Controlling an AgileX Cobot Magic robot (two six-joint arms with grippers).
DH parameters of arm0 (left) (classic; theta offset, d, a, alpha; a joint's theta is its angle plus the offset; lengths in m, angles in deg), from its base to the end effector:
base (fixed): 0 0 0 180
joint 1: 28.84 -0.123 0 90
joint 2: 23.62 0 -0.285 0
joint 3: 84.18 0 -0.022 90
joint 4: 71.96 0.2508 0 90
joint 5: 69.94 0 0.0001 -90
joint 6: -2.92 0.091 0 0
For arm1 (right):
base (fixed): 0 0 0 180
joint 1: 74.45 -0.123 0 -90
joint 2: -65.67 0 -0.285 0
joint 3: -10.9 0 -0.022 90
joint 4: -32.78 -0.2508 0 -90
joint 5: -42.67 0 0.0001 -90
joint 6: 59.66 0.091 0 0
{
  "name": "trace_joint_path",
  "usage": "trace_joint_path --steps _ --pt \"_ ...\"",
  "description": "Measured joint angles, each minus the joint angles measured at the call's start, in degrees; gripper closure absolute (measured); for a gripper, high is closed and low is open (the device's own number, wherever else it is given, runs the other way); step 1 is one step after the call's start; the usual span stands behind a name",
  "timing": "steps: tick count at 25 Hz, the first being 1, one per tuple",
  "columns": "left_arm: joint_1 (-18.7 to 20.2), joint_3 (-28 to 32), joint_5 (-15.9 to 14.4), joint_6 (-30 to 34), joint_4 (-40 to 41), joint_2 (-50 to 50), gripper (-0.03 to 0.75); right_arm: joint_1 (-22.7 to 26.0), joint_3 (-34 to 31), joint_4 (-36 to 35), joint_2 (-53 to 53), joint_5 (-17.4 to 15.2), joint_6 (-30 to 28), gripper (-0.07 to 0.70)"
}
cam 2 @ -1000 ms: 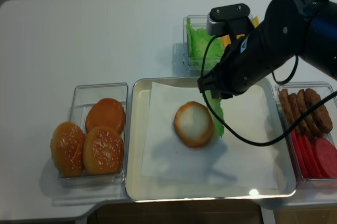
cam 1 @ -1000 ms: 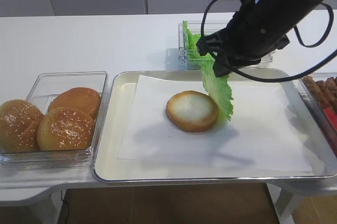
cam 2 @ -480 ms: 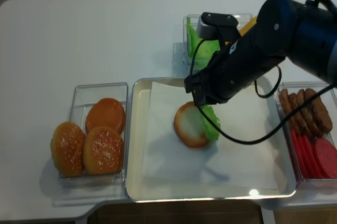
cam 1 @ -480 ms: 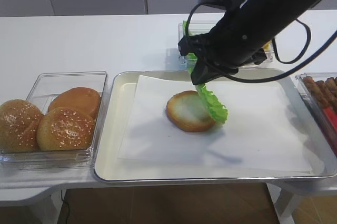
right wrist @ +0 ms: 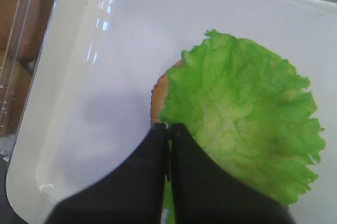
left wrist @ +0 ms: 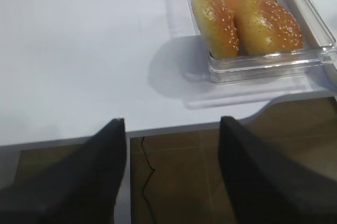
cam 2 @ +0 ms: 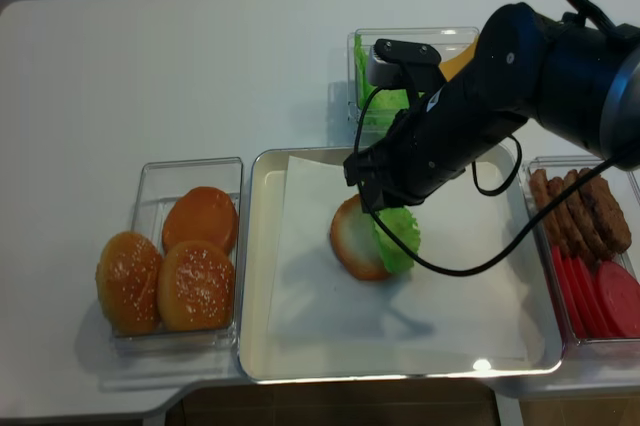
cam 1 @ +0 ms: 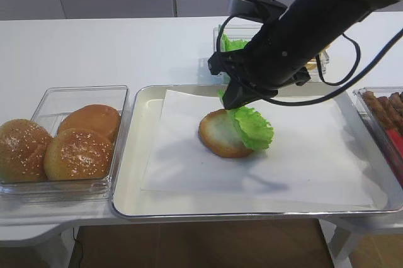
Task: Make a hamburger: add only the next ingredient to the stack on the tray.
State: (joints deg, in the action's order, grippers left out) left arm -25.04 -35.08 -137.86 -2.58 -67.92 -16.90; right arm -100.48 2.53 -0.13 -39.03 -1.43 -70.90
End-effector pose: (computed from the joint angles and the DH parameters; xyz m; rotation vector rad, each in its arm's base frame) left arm -0.0120 0.0068 0.2650 -0.0411 2.1570 -0.0080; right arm 0.3002 0.1849 0.2461 -0.4245 2.6941 0.7321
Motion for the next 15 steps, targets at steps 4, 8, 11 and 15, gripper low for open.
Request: trace_joint_path --steps 4,8,11,15 --pt "0.0 0.0 0.0 0.0 0.0 0.0 0.3 0.0 0.0 -0.06 0.0 0.0 -0.12 0.585" --pt "0.0 0.0 0.0 0.0 0.0 0.0 0.3 0.0 0.0 -0.06 0.0 -0.46 -0.12 0.4" --pt "0.0 0.0 0.0 0.0 0.0 0.0 0.3 0.0 0.0 -0.14 0.0 -1.63 -0.12 0.203" --pt "0.0 0.0 0.0 0.0 0.0 0.0 0.3 0.0 0.11 1.89 0.41 -2.69 -0.41 0.1"
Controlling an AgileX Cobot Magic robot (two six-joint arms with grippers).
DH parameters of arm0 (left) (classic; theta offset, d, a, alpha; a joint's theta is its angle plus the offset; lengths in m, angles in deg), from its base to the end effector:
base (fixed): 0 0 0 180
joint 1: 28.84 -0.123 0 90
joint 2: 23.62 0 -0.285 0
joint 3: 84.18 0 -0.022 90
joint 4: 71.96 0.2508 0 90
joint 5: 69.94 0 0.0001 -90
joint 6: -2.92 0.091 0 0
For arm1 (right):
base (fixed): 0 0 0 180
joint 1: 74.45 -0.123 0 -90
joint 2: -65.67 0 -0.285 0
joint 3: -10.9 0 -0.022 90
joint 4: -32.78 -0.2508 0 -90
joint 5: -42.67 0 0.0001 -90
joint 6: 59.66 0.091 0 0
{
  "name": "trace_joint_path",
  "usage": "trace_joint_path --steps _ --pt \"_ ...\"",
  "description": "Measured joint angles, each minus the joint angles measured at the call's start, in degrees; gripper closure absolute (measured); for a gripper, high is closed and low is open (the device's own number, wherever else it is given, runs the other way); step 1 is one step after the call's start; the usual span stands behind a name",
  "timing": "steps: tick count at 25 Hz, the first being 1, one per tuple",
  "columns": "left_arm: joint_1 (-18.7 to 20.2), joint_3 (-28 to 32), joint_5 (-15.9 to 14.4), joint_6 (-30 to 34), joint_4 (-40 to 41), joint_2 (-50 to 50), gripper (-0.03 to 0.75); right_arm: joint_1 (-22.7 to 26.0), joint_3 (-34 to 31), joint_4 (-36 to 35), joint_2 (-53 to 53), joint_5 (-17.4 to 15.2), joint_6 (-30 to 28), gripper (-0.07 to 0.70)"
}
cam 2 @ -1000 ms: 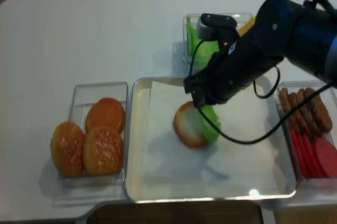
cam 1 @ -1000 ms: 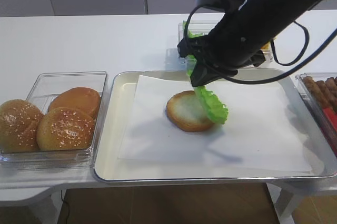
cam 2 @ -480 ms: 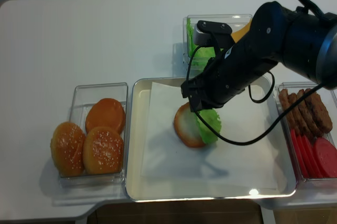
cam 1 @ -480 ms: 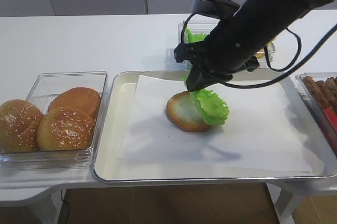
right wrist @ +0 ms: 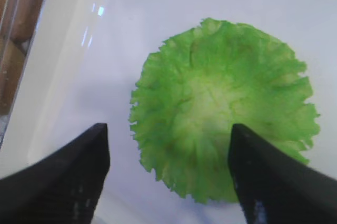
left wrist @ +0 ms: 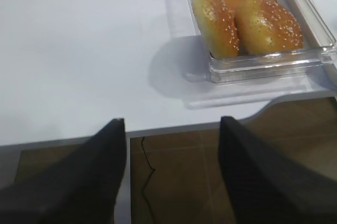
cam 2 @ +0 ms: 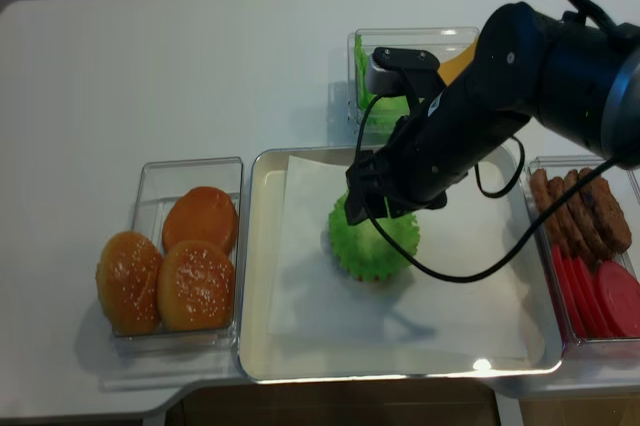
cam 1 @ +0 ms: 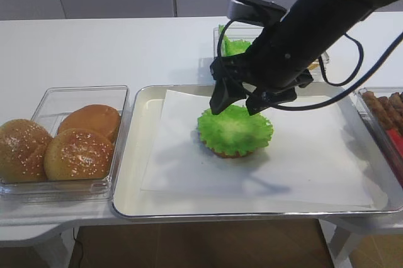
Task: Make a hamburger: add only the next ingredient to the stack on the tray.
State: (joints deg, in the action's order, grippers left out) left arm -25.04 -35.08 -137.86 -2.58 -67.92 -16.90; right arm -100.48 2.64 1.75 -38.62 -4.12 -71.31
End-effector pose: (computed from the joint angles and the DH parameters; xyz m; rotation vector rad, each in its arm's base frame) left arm -0.0120 0.0068 0.2650 -0.0411 2.1570 -0.0080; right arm 0.2959 0.1826 0.2469 -0.4864 2.7224 0.7051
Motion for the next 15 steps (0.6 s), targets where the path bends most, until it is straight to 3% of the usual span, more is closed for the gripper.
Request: trace_joint_path --steps 6,15 --pt "0.0 0.0 0.0 0.0 0.0 0.0 0.3 1.47 0.08 5.94 3.66 -2.53 1.65 0.083" --pt "0.0 0.0 0.0 0.0 0.0 0.0 0.3 18.22 0.08 13.46 10.81 -10.62 1.65 0.125"
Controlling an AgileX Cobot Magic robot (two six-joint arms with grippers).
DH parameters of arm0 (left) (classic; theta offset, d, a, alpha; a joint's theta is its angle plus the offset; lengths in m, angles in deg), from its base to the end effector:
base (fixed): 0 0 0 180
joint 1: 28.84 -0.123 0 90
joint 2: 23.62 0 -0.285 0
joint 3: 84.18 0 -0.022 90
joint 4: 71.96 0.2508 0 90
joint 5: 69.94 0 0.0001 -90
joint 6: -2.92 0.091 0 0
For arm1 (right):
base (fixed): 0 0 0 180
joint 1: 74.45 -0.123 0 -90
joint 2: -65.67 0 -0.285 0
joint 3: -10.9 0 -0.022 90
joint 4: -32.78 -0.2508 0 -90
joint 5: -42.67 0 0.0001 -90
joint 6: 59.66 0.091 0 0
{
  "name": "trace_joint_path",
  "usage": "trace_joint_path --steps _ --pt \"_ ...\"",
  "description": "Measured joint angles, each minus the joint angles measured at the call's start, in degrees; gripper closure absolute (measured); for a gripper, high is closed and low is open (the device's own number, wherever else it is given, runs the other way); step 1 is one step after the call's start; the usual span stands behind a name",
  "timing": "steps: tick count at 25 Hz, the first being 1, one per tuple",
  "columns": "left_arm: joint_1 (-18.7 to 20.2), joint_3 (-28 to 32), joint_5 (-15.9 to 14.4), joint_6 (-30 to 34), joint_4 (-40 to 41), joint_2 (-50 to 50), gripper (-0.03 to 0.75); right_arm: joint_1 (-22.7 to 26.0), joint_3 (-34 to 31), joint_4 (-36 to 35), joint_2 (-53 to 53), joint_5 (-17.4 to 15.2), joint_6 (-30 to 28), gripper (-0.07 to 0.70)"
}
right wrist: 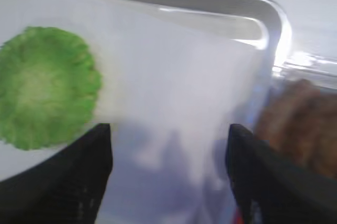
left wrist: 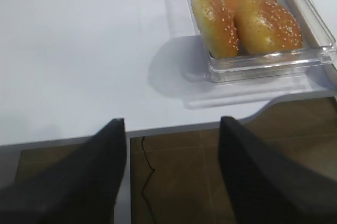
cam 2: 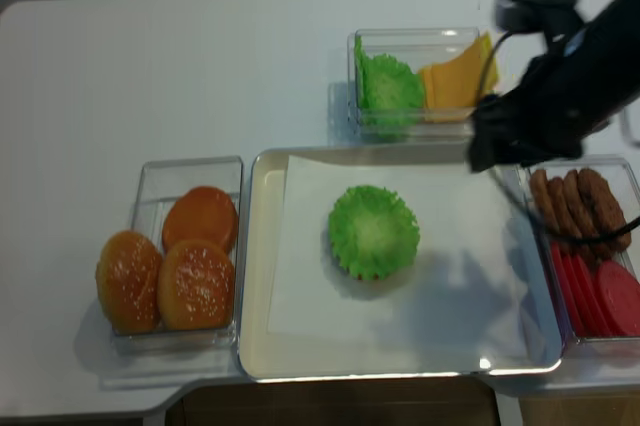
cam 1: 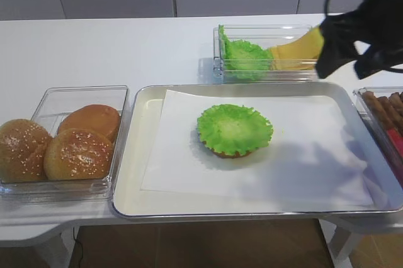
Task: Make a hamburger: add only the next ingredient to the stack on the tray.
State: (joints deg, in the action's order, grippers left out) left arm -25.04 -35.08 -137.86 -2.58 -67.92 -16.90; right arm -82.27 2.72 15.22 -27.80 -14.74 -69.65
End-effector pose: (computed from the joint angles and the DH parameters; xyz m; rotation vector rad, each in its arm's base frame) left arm -0.0120 0.0068 0.2650 -0.0411 2.1570 -0.0080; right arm 0.2945 0.0638 0.2969 -0.2643 2.7349 0.3894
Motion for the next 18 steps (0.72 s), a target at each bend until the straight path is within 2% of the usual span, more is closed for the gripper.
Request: trace_joint_path --steps 3,6,12,18 --pt "0.0 0.0 0.0 0.0 0.0 0.0 0.3 4.75 0.0 3.11 2.14 -2.63 0.36 0.127" --pt "0.0 0.0 0.0 0.0 0.0 0.0 0.3 7.37 0.0 4.46 4.23 -3.48 0.89 0.127" --pt "0.0 0.0 0.0 0.0 0.0 0.0 0.3 7.82 -2.19 6.69 9.25 -6.11 1.19 0.129" --pt "0.0 0.0 0.0 0.0 0.0 0.0 0.3 7.8 -8.25 7.55 19.12 -7.4 1.46 0.129"
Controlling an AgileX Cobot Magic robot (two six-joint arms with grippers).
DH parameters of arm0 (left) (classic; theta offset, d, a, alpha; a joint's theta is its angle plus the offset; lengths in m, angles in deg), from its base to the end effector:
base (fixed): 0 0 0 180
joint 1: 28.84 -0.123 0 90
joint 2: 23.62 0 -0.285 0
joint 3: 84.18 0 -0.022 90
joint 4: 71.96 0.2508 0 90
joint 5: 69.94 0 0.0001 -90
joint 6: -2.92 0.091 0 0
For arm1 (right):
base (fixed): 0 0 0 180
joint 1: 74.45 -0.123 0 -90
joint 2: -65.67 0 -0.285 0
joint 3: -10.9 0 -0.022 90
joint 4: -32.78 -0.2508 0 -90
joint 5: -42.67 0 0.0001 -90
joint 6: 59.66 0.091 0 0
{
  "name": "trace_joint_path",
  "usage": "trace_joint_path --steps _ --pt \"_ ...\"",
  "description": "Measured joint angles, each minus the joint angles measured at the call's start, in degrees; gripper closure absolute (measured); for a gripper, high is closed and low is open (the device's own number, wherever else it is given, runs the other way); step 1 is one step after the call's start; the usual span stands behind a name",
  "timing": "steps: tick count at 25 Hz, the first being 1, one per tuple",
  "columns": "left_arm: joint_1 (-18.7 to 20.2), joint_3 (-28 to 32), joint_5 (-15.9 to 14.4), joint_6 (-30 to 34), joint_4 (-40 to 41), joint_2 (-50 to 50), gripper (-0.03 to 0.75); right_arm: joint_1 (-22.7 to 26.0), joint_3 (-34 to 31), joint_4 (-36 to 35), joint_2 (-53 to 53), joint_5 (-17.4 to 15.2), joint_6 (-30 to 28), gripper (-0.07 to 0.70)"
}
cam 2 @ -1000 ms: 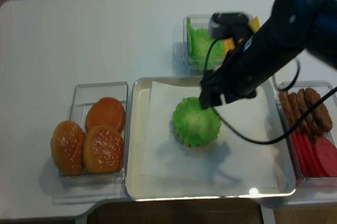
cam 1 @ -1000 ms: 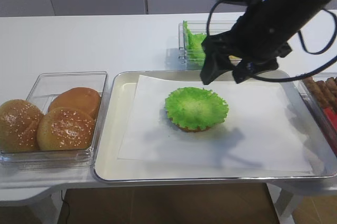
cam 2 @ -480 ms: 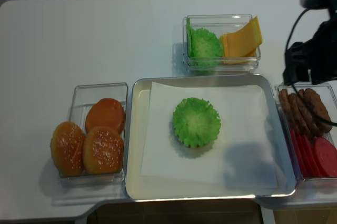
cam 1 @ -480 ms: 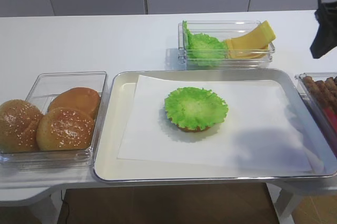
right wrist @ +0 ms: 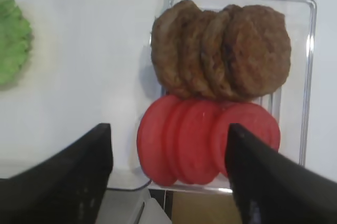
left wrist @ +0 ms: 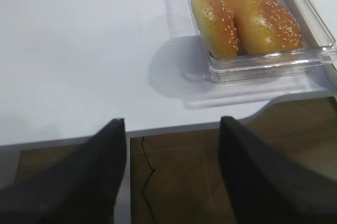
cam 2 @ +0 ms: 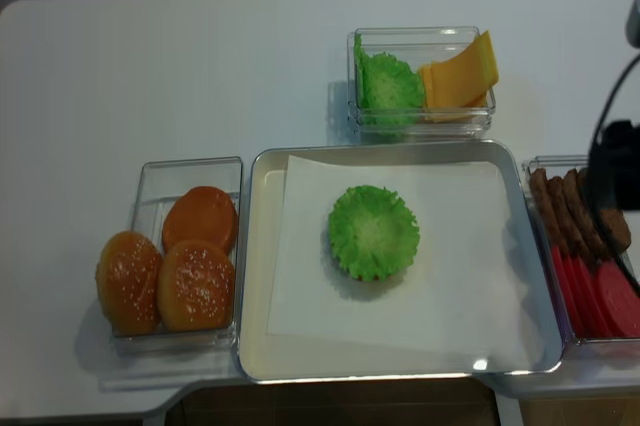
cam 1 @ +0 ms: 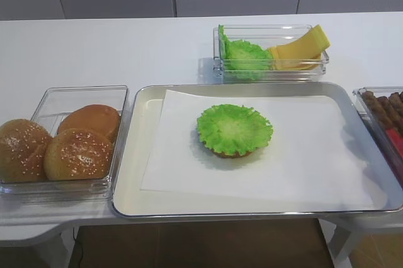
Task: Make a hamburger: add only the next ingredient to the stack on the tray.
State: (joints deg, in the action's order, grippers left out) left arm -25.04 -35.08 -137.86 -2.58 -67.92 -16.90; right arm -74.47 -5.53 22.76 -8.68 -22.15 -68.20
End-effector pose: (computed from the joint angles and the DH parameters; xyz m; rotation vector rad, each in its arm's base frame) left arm -0.0120 0.0068 0.2650 -0.0411 2.1570 -0.0080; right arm 0.2117 0.0144 0.3344 -0.1472 2.6948 0.1918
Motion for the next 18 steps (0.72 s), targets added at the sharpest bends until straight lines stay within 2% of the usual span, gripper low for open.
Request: trace_joint_path --steps 8,18 --pt "0.0 0.0 0.0 0.0 0.0 0.0 0.3 0.0 -11.14 -0.47 15.71 -0.5 1.46 0.129" --pt "0.0 0.0 0.0 0.0 0.0 0.0 0.3 0.0 -20.33 -0.47 34.68 -1.06 1.65 0.129"
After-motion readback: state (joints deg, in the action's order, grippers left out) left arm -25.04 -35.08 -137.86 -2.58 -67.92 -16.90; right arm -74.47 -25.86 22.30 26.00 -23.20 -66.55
